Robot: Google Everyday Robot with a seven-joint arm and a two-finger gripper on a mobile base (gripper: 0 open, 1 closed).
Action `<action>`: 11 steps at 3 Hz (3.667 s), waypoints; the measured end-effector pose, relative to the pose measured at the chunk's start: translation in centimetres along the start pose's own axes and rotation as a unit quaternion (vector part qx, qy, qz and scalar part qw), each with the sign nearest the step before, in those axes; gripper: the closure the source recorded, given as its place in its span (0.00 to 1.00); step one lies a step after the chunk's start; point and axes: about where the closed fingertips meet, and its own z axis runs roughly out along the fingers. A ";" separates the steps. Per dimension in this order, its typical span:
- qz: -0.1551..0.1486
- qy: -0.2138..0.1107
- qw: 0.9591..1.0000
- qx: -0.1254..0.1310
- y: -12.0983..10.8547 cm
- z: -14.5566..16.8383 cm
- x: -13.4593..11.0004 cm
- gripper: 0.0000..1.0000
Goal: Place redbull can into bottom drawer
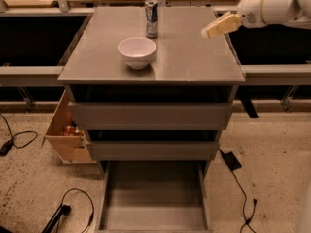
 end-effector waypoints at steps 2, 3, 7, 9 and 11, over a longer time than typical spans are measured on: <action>0.060 -0.055 0.996 0.046 -4.2 8.8 0.1 0.00; 0.060 -0.055 0.996 0.046 -4.2 8.8 0.0 0.00; 0.152 -0.084 0.984 -0.031 0.6 23.0 -0.4 0.00; 0.186 -0.111 0.976 0.001 1.4 28.7 -2.9 0.00; 0.182 -0.130 0.975 0.001 2.5 30.6 -4.2 0.18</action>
Offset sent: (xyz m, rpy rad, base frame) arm 0.1386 0.0306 -0.0195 0.2207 -0.0631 -0.1186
